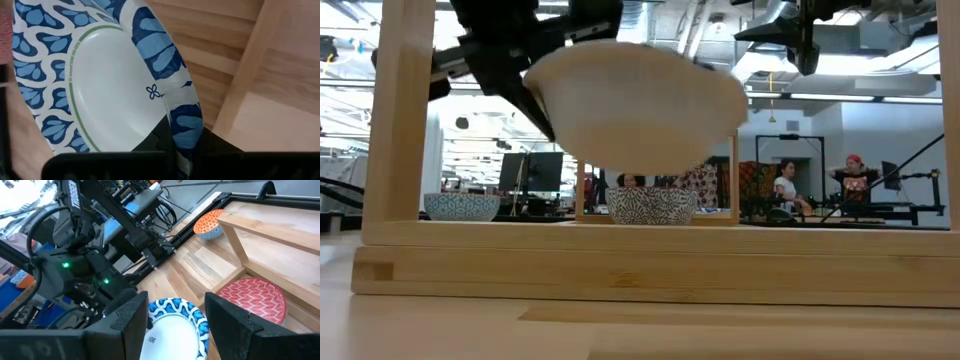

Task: Place and stack bowls onto a shelf
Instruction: Put the middle left blue patterned bowl on the shelf, then stack the orange patterned bowl into the red patterned bowl on the shelf

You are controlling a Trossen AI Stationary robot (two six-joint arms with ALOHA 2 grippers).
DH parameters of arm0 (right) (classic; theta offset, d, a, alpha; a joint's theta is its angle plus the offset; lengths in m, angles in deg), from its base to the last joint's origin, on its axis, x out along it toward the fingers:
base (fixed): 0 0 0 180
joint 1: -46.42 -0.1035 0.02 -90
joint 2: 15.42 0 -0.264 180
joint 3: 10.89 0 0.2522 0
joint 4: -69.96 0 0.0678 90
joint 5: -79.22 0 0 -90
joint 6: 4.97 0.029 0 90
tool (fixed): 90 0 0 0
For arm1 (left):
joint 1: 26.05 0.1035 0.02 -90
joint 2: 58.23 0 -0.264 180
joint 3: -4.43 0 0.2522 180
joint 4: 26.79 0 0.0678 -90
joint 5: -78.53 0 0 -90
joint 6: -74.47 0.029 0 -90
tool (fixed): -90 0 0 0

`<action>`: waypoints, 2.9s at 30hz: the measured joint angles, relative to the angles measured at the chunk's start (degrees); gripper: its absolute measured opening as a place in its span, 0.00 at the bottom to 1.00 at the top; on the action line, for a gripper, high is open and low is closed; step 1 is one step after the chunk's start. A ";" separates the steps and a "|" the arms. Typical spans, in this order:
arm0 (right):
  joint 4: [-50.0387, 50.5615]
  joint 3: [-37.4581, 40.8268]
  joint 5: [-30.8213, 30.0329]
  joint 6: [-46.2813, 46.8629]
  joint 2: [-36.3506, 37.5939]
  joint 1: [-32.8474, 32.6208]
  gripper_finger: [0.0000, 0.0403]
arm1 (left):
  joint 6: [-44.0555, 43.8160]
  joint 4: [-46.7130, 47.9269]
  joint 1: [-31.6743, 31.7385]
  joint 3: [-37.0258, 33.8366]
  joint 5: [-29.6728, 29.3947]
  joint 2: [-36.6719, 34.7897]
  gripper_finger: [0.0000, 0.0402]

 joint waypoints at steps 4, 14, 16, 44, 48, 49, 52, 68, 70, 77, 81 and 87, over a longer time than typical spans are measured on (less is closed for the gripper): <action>0.00 0.00 0.00 0.01 0.00 0.00 0.55 | -0.27 -1.25 0.04 0.00 -0.07 2.74 0.00; 0.17 0.00 -0.02 -0.01 0.00 0.00 0.55 | -4.02 -3.49 0.07 0.00 -0.20 7.78 0.00; 0.17 0.00 -0.03 -0.01 0.00 0.02 0.55 | -4.11 -4.02 0.09 -0.01 -0.19 7.91 0.00; 0.13 0.00 -0.04 -0.05 0.00 0.07 0.55 | -20.45 5.51 0.85 8.55 6.38 7.84 0.42; 0.13 0.00 -0.04 -0.05 0.00 0.07 0.55 | -24.02 11.72 2.41 11.12 6.48 7.84 0.42; 0.13 0.00 -0.02 -0.07 0.00 0.07 0.55 | -24.88 14.10 2.92 11.94 6.97 7.84 0.42; 0.22 0.00 -0.04 -0.27 0.00 0.07 0.55 | -27.60 20.45 4.66 14.41 9.04 7.84 0.42; 2.80 0.00 -0.04 -0.23 0.00 0.07 0.55 | -61.72 7.96 17.83 2.76 21.57 -14.61 0.42; 2.80 0.00 -0.04 -0.23 0.00 0.12 0.55 | -66.49 -1.76 18.29 -4.12 17.24 -22.31 0.42; 2.69 0.00 -0.04 -0.05 0.00 0.67 0.55 | -74.61 -17.78 18.34 -22.48 2.26 -43.68 0.42; 2.67 0.00 -0.04 -0.07 -0.01 0.70 0.55 | -76.91 -17.43 18.34 -25.84 -2.55 -49.66 0.42; 2.63 0.00 -0.04 -0.07 -0.02 0.70 0.55 | -82.87 -9.29 20.50 -25.75 -11.84 -50.92 0.42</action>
